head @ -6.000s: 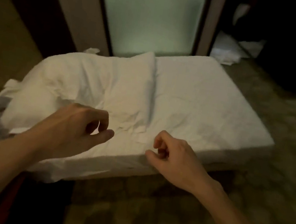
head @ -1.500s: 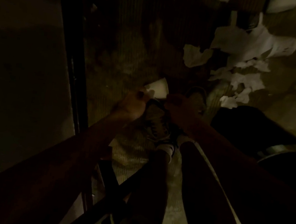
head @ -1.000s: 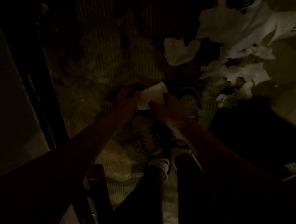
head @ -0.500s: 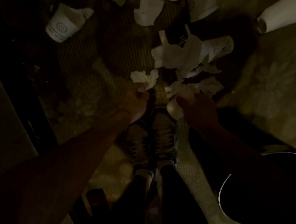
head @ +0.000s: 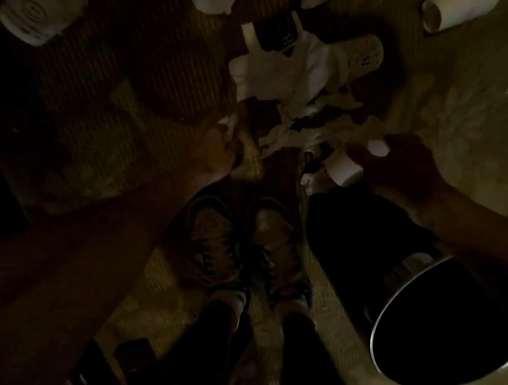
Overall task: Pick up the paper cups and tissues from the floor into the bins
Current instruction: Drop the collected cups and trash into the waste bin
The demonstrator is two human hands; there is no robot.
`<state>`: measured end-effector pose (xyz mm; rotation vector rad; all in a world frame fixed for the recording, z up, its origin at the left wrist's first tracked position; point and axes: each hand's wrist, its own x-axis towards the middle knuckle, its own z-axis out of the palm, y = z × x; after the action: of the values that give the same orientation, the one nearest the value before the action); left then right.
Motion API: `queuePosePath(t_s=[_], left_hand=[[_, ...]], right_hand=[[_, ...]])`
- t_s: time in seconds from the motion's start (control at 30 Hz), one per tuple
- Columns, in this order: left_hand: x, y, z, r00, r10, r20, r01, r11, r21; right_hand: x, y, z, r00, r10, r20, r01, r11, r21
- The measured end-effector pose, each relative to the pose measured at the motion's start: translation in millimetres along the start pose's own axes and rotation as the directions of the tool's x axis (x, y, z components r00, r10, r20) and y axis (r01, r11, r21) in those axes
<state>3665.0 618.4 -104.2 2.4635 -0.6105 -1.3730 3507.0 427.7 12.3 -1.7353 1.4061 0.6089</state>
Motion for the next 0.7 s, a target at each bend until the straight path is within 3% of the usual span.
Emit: queuePosePath(t_s=[0.1, 0.27, 0.33, 0.43, 0.53, 0.63, 0.7], left_hand=[[-13, 3, -3, 0.997, 0.062, -0.054, -0.066, 0.995, -0.079], [-43, 9, -2, 0.983, 0.157, 0.092, -0.155, 0.988, -0.027], [-49, 17, -2, 0.980, 0.158, 0.124, -0.146, 0.984, -0.098], [-51, 31, 3, 0.984, 0.168, 0.051, -0.162, 0.982, -0.099], [-49, 44, 13, 0.956, 0.292, 0.008, -0.292, 0.956, -0.025], [-39, 52, 28, 0.932, 0.363, -0.003, -0.363, 0.932, -0.012], [-30, 54, 41, 0.942, 0.335, 0.006, -0.335, 0.942, -0.001]], right_hand=[[-3, 1, -13, 1.000, 0.024, -0.019, -0.024, 0.999, 0.038], [-6, -25, -37, 0.999, 0.041, 0.014, -0.040, 0.997, -0.064], [-9, -35, -45, 0.999, 0.009, 0.048, -0.002, 0.990, -0.142], [-5, -39, -55, 1.000, -0.014, -0.002, 0.013, 0.992, -0.122], [8, -30, -58, 1.000, -0.001, -0.002, 0.001, 0.994, -0.113], [22, -13, -60, 0.998, 0.016, 0.061, -0.010, 0.995, -0.101], [30, -2, -64, 0.994, 0.001, 0.113, 0.013, 0.993, -0.120]])
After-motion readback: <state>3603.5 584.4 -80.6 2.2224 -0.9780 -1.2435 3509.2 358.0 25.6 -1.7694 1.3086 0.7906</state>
